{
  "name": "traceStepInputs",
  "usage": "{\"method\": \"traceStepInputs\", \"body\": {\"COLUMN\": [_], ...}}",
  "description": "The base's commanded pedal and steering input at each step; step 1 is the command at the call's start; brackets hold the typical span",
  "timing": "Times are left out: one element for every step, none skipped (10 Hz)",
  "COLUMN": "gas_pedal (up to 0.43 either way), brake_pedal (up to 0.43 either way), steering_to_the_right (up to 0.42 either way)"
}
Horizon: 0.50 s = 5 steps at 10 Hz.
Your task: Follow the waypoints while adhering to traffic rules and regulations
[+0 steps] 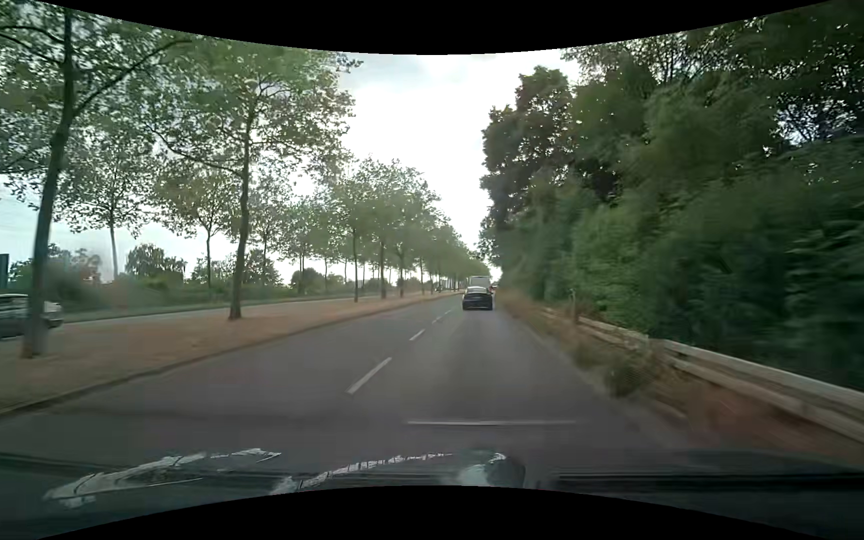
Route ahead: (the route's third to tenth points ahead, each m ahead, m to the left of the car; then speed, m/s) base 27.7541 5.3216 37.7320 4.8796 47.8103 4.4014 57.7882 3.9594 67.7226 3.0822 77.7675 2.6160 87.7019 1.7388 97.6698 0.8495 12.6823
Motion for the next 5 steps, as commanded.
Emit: {"method": "traceStepInputs", "body": {"gas_pedal": [0.169,0.157,0.157,0.157,0.157], "brake_pedal": [0.0,0.0,0.0,0.0,0.0], "steering_to_the_right": [0.008,0.008,0.008,0.009,0.01]}}
